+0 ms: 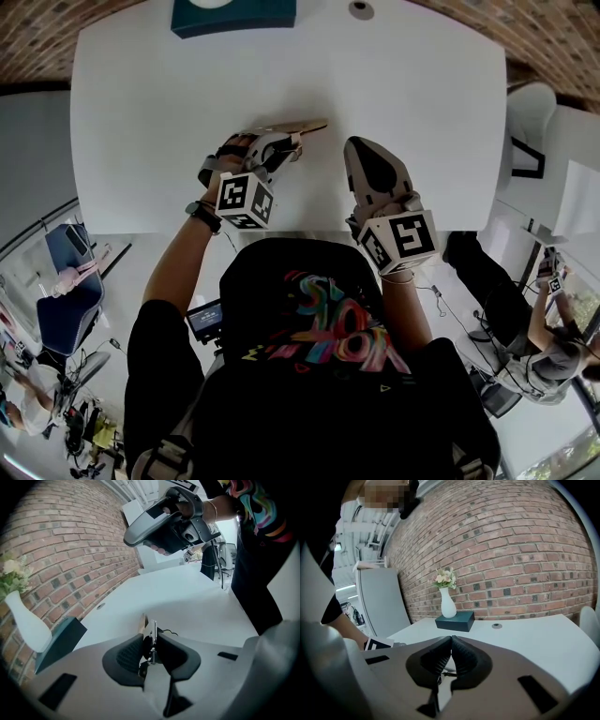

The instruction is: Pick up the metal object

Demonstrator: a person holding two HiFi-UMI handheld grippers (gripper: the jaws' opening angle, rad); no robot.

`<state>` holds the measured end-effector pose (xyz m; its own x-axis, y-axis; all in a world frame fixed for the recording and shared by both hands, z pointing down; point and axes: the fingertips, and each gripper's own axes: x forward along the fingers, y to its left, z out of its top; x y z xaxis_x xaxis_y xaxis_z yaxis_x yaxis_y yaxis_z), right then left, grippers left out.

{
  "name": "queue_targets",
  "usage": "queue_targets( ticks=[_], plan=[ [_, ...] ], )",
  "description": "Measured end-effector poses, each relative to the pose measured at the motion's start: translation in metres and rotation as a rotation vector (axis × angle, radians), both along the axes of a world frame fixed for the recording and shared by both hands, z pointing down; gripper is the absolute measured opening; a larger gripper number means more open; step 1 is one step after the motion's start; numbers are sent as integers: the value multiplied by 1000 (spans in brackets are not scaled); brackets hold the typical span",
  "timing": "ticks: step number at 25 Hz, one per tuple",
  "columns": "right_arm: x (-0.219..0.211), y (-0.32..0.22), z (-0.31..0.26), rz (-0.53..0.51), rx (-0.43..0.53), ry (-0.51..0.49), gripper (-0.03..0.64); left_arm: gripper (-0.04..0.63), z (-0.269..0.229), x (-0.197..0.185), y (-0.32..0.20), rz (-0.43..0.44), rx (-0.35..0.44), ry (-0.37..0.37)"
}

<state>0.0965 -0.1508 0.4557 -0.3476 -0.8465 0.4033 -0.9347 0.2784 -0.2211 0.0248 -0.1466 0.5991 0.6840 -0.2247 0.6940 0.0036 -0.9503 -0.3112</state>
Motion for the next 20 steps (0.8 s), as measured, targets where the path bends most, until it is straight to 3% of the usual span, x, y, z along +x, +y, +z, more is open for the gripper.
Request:
queue_targets(
  ticks=[10, 20],
  plan=[
    [-3, -3, -12, -28, 20, 5, 17, 99, -24, -6, -2, -52, -3, 41],
    [-5, -5, -40, -40, 74, -2, 18, 98, -75, -11, -16, -182, -29, 160]
  ],
)
